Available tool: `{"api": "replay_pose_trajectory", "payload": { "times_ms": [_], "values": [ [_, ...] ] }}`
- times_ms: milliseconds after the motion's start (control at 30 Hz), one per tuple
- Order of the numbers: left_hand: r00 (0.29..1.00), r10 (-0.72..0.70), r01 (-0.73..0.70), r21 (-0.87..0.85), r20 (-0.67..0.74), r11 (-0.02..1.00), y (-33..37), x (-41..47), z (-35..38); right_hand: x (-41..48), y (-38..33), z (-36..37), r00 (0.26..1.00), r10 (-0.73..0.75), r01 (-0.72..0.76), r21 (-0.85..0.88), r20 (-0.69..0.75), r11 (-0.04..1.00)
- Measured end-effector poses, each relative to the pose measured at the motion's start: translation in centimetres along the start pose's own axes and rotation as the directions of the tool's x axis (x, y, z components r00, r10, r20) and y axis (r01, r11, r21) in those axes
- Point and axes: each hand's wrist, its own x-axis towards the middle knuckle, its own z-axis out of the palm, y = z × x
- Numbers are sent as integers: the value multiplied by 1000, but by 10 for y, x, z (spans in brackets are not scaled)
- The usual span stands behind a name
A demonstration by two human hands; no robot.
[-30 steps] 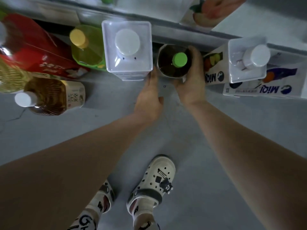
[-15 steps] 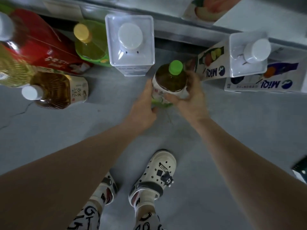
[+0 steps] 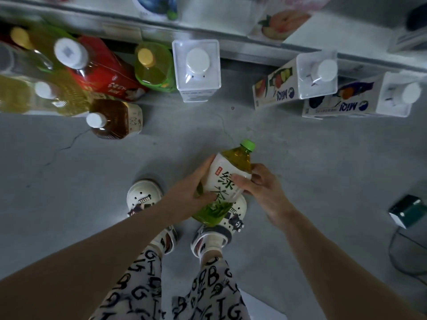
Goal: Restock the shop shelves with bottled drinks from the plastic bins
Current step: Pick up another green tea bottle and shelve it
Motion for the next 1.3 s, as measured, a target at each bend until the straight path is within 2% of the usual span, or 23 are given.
{"api": "replay_pose_trajectory", "payload": {
  "times_ms": [67, 200, 367, 500, 667, 867, 1100, 1300],
  "values": [
    [997, -31, 38, -87, 75, 996, 11, -20, -8, -27, -13, 2, 1000, -3, 2, 28, 21, 1000],
    [983, -48, 74, -146, 175, 987, 46, -61, -25, -82, -50, 6, 998, -8, 7, 14, 59, 1000],
    [990, -32, 55, -160, 138, 986, 103, -126, -32, -165, -94, 22, 999, -19, 24, 97, -49, 995],
    [996, -21, 38, -201, 87, 979, 149, -190, -27, -230, -121, 26, 998, 19, -7, 191, -64, 982],
    [998, -33, 40, -148, 48, 988, 205, -262, -25, -312, -152, 28, 999, -27, 28, 88, -20, 996],
    [1000, 4, -4, -58, 3, 998, 275, -333, -30, -392, -197, 33, 991, -124, 126, 37, -55, 991],
    [987, 158, -156, 112, -7, 981, 367, -392, -49, -469, -262, 27, 954, -275, 284, 58, -121, 957],
    [947, 315, -300, 168, -70, 939, 440, -430, -53, -526, -317, 12, 870, -441, 457, 29, -219, 889]
  ]
}}
